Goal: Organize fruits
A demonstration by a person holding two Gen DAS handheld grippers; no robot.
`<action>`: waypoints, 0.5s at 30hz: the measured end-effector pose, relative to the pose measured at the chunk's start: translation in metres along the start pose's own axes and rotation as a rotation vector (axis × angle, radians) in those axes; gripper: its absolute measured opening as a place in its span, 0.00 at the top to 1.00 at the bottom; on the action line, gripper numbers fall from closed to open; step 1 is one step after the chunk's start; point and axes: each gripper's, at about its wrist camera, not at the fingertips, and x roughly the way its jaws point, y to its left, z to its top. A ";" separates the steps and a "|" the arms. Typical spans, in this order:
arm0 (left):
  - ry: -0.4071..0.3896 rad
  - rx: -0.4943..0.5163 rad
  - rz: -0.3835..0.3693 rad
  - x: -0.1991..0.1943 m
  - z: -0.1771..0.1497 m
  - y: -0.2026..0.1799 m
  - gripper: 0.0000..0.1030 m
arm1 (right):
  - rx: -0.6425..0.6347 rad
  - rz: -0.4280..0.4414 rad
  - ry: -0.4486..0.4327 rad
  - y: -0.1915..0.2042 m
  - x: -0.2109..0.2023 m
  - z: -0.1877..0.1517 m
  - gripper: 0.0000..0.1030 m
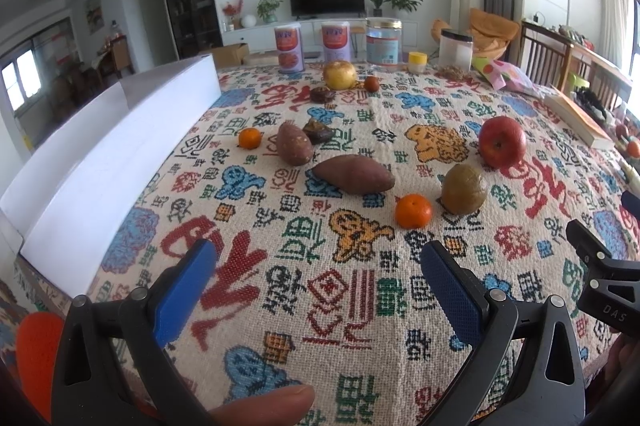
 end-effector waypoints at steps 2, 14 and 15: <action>0.000 -0.001 0.001 0.000 0.000 0.000 0.01 | 0.001 -0.001 0.000 0.000 0.000 0.000 0.00; -0.002 0.000 0.000 0.000 0.001 0.000 0.01 | 0.004 -0.003 0.000 -0.001 0.001 0.001 0.00; -0.001 0.000 0.001 -0.001 0.002 0.000 0.01 | 0.005 -0.004 0.001 -0.001 0.001 0.001 0.00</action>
